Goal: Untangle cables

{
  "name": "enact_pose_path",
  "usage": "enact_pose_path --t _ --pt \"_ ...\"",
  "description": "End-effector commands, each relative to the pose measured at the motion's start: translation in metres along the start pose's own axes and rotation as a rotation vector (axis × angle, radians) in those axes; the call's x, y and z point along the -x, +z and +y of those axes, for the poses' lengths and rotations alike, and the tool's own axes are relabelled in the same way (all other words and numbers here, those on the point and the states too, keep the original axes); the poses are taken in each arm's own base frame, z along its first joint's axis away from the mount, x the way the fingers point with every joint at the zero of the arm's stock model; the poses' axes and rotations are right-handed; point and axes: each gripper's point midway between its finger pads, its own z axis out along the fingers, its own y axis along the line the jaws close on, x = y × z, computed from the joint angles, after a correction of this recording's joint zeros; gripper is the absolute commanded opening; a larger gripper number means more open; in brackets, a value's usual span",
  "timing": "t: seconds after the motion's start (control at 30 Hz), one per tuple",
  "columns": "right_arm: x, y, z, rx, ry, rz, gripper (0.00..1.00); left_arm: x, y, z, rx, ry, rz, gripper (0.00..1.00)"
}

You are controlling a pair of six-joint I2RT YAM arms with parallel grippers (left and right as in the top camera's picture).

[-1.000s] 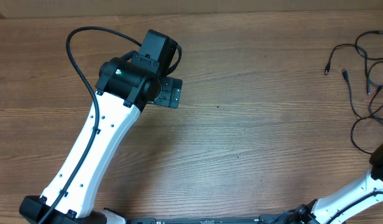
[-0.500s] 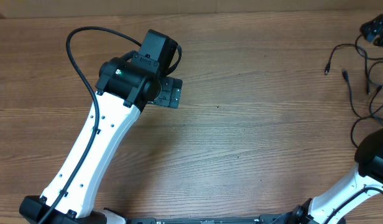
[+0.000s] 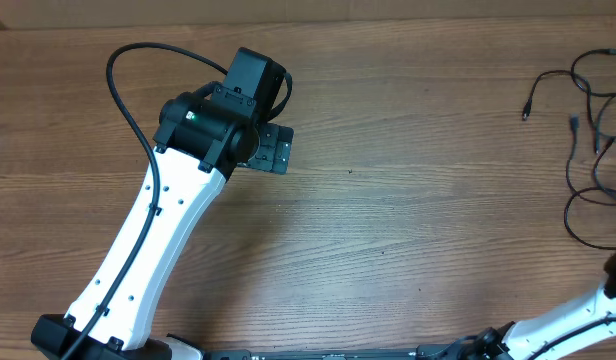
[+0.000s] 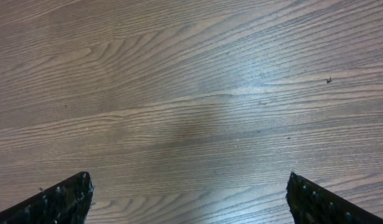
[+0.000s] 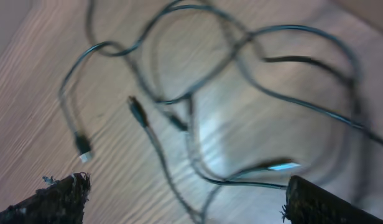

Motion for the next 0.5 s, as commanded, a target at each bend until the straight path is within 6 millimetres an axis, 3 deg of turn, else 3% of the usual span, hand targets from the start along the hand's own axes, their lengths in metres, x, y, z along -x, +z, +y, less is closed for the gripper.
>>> enact_pose_path --t 0.0,0.1,0.23,0.37,0.47 --pt "0.002 -0.022 -0.024 -0.024 0.077 -0.025 1.0 0.003 -0.001 0.0 -0.004 0.003 -0.005 1.0" --pt "0.005 -0.025 -0.034 -0.028 0.114 -0.039 1.0 0.003 -0.001 0.0 -0.004 0.003 -0.005 1.0" --pt "0.008 -0.024 -0.02 0.038 0.102 -0.046 1.0 0.003 -0.001 0.0 -0.004 0.003 -0.005 1.0" --pt "0.009 -0.027 0.038 0.297 -0.005 -0.044 1.0 0.003 -0.001 0.0 -0.004 0.003 -0.005 1.0" --pt "-0.004 -0.02 0.08 0.345 -0.154 -0.018 1.0 0.003 -0.001 0.0 -0.004 0.003 -0.005 0.99"
